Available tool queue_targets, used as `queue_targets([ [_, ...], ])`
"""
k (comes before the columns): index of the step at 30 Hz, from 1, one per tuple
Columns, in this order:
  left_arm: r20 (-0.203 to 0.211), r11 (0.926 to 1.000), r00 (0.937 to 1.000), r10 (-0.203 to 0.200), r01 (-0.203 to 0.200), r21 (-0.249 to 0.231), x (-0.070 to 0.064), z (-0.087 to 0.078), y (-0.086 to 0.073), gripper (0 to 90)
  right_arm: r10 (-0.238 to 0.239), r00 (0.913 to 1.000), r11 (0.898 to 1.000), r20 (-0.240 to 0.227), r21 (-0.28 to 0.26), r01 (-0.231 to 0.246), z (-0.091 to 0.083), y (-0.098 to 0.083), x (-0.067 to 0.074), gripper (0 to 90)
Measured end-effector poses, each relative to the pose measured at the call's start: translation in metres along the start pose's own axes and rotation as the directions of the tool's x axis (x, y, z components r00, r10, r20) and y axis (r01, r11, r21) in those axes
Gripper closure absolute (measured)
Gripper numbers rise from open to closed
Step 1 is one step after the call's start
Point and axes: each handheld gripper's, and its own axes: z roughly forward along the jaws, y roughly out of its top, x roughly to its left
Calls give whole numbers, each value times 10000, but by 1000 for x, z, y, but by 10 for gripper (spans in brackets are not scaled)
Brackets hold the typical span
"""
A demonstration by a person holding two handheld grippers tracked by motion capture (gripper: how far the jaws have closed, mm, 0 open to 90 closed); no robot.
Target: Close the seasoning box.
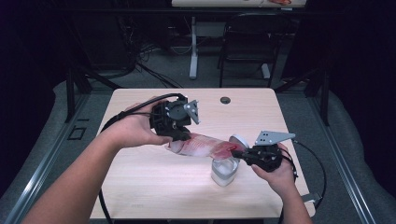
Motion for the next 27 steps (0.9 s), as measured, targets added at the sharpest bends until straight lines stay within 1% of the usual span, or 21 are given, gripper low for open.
queue_targets([
  [27, -26, 10000, 10000, 93, -93, -19, -1, 0, 5, 840, -45, 10000, 9997, 85, 255, 43, 0, -1, -2, 887],
])
